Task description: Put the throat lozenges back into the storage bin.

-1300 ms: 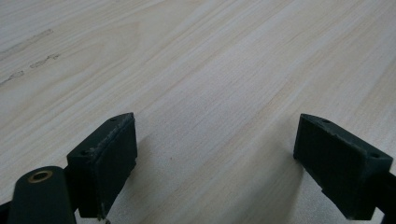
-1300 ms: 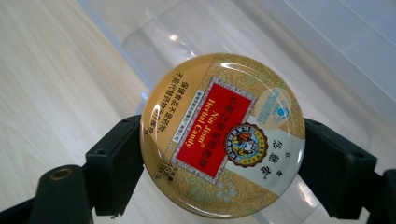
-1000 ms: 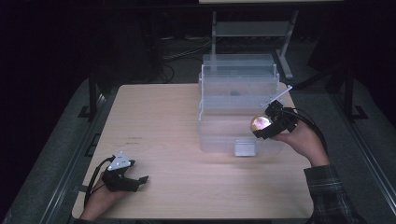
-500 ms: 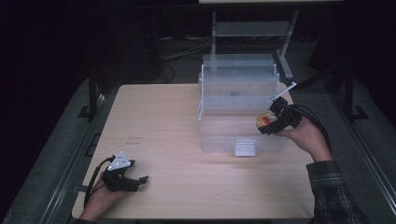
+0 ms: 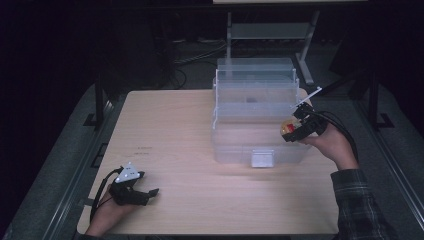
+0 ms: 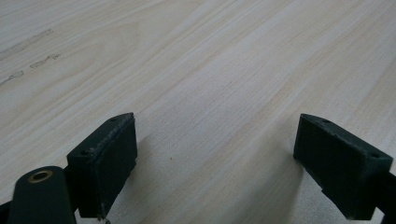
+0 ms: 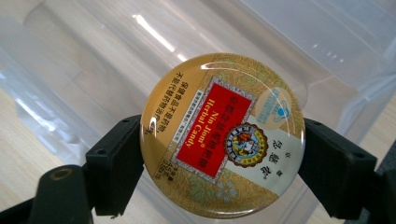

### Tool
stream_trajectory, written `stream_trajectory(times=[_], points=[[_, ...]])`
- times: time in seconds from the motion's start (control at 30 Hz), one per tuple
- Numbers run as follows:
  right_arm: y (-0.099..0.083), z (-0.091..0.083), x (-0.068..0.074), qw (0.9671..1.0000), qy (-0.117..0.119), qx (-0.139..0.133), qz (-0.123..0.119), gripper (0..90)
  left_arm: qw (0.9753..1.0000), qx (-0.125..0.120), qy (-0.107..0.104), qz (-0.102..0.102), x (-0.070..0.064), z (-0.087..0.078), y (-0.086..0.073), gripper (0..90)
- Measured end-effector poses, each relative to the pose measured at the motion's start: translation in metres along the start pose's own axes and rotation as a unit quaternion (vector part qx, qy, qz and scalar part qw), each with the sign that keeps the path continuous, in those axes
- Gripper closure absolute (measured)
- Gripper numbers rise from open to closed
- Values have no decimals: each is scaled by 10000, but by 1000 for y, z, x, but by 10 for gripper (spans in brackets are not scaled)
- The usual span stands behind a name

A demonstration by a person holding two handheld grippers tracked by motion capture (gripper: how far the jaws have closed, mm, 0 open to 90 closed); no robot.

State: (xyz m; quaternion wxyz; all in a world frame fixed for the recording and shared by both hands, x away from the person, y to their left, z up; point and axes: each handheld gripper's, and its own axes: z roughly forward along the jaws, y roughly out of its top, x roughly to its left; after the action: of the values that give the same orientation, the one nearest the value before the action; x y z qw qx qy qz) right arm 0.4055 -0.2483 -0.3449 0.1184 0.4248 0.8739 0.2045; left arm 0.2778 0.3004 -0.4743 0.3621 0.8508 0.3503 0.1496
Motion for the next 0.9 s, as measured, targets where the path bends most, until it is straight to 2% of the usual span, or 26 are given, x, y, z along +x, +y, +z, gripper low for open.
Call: stream_trajectory(times=[0.13,0.9], points=[[-3,2,-5,9999,-73,93,57,196,10000,1,1,1,0,0,0,125],[-9,5,-12,9996,-48,205,199,194,10000,3,2,8,0,0,0,125]])
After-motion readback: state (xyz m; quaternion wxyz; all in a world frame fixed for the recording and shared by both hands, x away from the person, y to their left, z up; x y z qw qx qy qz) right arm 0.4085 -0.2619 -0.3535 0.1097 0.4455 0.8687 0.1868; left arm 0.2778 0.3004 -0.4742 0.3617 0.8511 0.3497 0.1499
